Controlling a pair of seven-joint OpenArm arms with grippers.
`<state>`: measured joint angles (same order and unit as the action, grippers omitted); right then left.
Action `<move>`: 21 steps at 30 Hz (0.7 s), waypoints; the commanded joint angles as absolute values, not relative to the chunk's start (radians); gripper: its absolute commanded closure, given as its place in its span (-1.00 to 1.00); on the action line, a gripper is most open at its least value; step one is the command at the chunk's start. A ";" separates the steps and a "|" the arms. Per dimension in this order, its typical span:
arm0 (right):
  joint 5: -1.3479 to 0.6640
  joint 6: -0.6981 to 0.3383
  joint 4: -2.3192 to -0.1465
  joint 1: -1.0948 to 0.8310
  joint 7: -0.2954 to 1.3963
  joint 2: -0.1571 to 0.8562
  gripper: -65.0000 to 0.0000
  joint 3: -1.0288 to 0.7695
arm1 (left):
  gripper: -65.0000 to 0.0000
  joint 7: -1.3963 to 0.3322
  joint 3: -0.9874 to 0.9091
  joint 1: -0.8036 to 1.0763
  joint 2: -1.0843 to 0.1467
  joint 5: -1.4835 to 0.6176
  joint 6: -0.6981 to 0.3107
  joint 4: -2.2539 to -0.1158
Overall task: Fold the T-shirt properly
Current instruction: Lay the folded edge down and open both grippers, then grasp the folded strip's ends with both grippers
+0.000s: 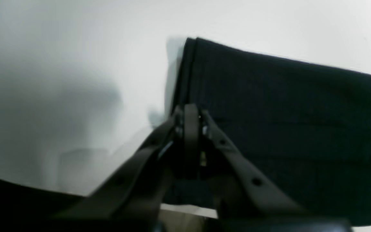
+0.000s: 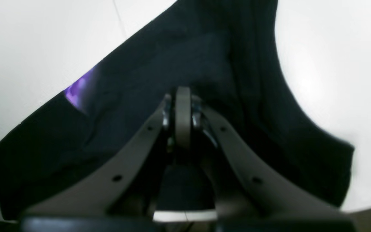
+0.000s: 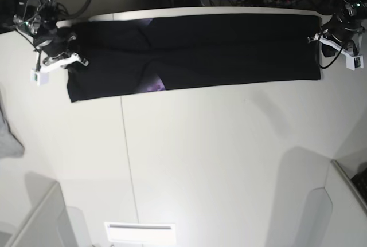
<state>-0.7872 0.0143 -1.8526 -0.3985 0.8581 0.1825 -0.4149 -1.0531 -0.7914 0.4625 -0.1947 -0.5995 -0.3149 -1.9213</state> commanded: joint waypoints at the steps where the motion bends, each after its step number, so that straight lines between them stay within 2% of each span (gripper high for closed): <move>1: -0.794 0.012 -1.839 -0.394 0.849 0.194 1.00 -0.420 | 1.00 -1.035 -0.799 0.452 -0.211 -0.602 -0.314 -1.919; 11: -0.792 0.012 -1.655 -0.331 0.846 0.203 1.00 -0.423 | 1.00 -1.000 -0.659 0.372 -0.231 -0.599 -0.308 -1.662; 18: -0.785 0.012 -1.538 -0.245 0.846 0.225 1.00 -0.423 | 1.00 -0.964 -0.601 0.278 -0.225 -0.456 -0.308 -1.578; 21: -0.705 0.012 -1.500 -0.194 0.846 0.223 1.00 -0.424 | 1.00 -0.964 -0.599 0.237 -0.223 -0.429 -0.308 -1.570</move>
